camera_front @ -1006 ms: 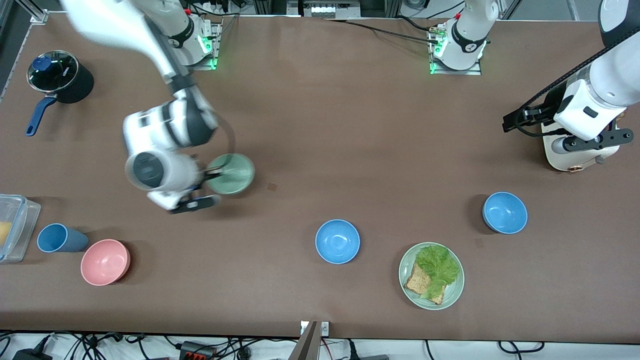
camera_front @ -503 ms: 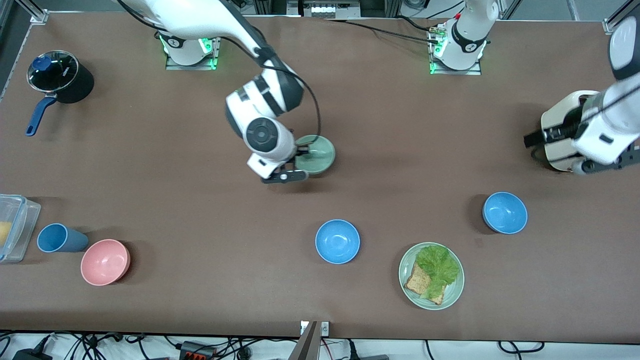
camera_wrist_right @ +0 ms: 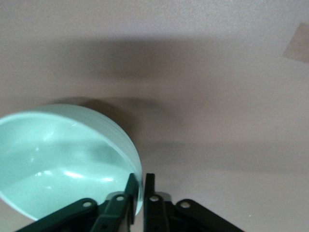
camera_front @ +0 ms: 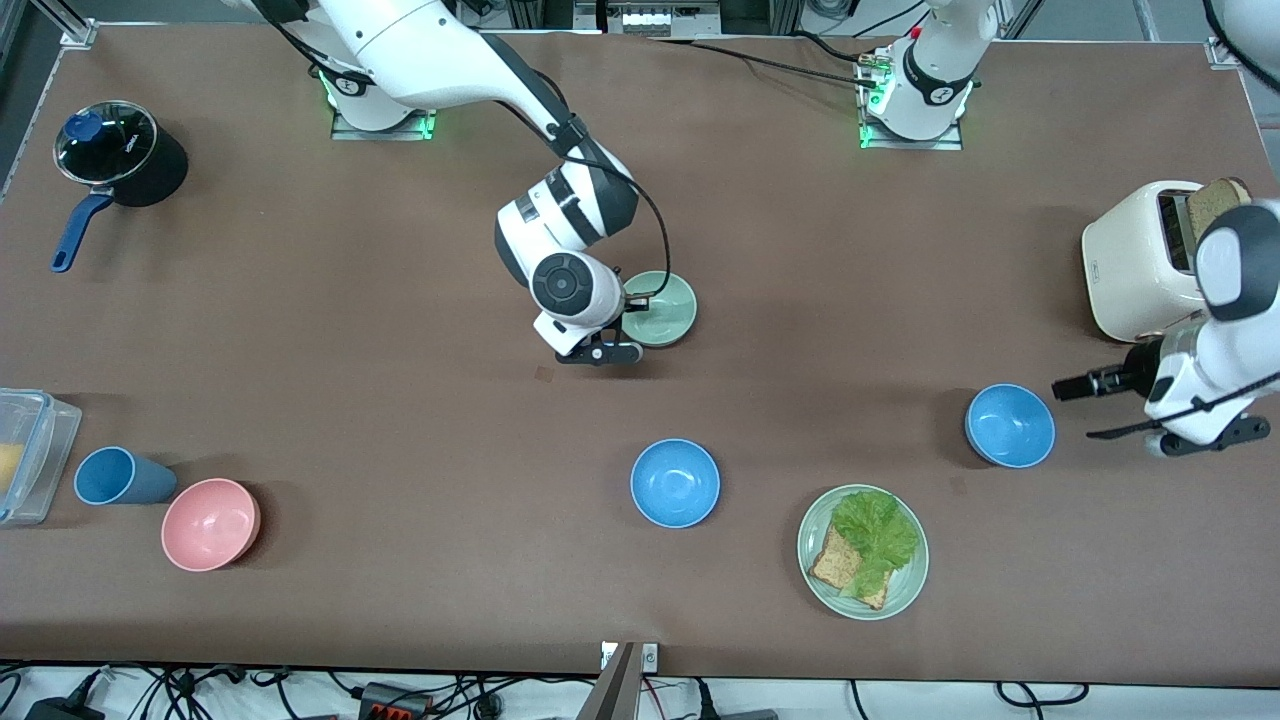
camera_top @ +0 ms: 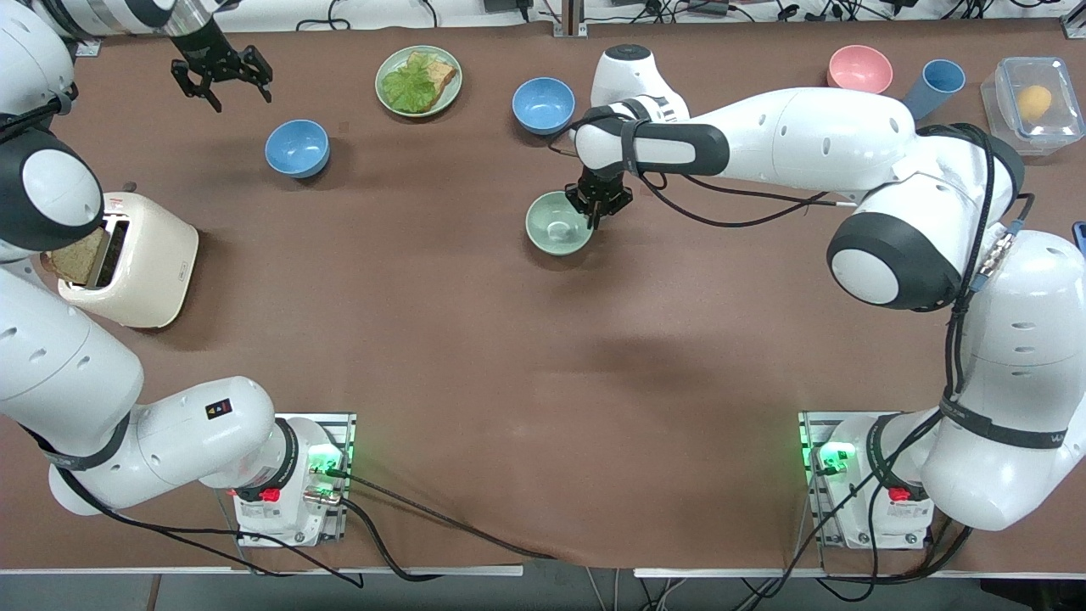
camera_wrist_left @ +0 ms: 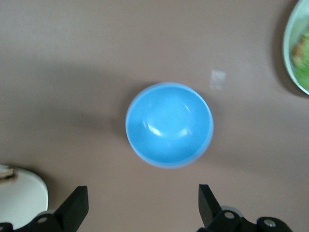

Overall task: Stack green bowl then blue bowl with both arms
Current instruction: 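Release the green bowl while the left gripper reaches the blue bowl, then grasp the blue bowl rim with the left gripper while the right withdraws, then carry the blue bowl with the left gripper over the green bowl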

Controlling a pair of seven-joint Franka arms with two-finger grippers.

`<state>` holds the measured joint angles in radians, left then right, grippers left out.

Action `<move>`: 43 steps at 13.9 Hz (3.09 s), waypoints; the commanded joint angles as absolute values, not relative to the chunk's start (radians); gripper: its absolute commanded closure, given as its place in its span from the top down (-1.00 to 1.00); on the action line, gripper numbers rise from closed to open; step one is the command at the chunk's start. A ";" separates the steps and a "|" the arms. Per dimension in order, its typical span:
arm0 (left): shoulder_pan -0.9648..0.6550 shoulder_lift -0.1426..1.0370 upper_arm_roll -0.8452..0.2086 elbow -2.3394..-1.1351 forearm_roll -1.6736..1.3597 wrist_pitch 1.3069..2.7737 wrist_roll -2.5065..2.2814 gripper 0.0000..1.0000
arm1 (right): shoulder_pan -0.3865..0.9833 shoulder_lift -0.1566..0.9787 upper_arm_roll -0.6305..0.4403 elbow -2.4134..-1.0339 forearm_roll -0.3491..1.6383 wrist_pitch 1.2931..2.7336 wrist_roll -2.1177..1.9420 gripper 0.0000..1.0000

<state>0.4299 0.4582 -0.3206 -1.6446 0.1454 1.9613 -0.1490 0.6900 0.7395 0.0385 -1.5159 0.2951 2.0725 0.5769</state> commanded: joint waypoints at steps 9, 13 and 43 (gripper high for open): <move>0.485 0.549 -0.322 -1.867 0.239 2.407 -0.117 0.97 | 0.663 0.460 -0.303 -1.402 0.207 1.835 0.568 1.00; 0.494 0.581 -0.316 -1.864 0.241 2.436 -0.117 0.56 | 0.637 0.416 -0.477 -1.402 0.207 1.754 0.390 1.00; 0.347 0.394 -0.934 -1.671 0.140 1.790 -0.860 -1.00 | -0.038 -0.021 -0.021 -1.750 -0.015 1.718 -0.002 1.00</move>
